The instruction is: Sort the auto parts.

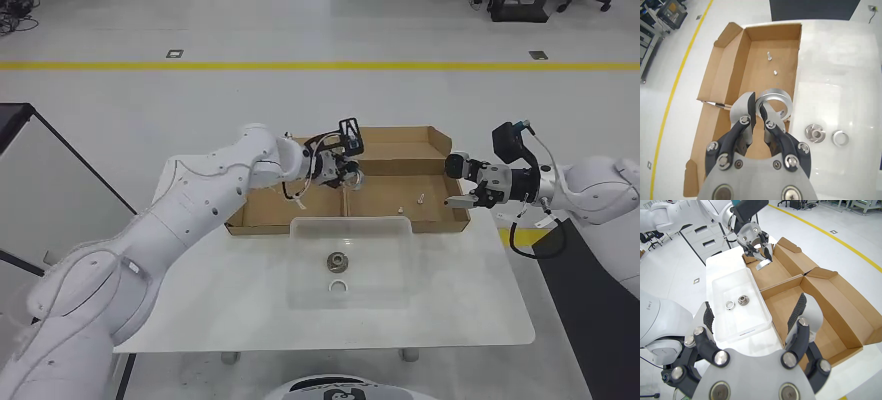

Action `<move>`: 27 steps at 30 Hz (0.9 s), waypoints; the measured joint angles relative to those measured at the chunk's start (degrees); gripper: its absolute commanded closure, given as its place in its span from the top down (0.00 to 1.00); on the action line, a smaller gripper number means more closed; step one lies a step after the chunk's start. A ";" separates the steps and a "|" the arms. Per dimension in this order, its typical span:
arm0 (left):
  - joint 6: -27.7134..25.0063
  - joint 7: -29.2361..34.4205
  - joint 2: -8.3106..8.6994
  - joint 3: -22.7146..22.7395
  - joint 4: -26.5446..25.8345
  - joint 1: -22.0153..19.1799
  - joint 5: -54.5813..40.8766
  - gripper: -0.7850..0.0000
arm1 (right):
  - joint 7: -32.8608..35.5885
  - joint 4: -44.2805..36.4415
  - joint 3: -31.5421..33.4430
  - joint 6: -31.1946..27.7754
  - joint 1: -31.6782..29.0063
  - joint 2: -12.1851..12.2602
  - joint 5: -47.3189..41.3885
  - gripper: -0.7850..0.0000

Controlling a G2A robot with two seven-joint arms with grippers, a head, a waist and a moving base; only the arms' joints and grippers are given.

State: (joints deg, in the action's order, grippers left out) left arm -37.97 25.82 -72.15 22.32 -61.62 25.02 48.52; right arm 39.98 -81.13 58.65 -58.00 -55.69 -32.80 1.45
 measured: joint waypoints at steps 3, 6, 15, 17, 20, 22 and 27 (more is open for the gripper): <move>0.07 0.34 -2.04 -1.73 4.58 -1.08 1.99 0.00 | 0.00 0.00 0.00 0.00 0.00 0.00 0.00 1.00; -0.14 0.13 -3.91 -3.02 8.90 -1.62 3.33 0.00 | 0.00 0.00 0.00 0.00 0.00 0.00 0.00 1.00; -1.15 -0.77 -8.48 -5.89 19.25 -2.63 8.87 0.00 | 0.00 0.00 0.00 0.00 0.00 0.00 0.00 1.00; -1.38 -0.82 -9.45 -6.53 21.16 -2.72 10.31 0.00 | 0.00 0.00 0.00 0.00 0.00 0.00 0.00 1.00; -1.85 -1.38 -10.81 -7.35 23.79 -2.63 12.14 0.00 | 0.00 0.00 0.00 0.00 0.00 0.00 0.00 1.00; -2.10 -1.76 -11.78 -7.80 25.35 -2.45 13.06 0.00 | 0.00 0.00 0.00 0.00 0.00 0.00 0.00 1.00; -2.38 -2.53 -13.84 -8.74 29.39 -2.25 15.43 0.00 | 0.00 0.00 0.00 0.00 0.00 0.00 0.00 1.00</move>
State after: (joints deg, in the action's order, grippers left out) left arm -40.35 23.28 -85.98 13.59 -32.23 22.78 63.96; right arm 39.98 -81.13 58.65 -58.00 -55.69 -32.80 1.45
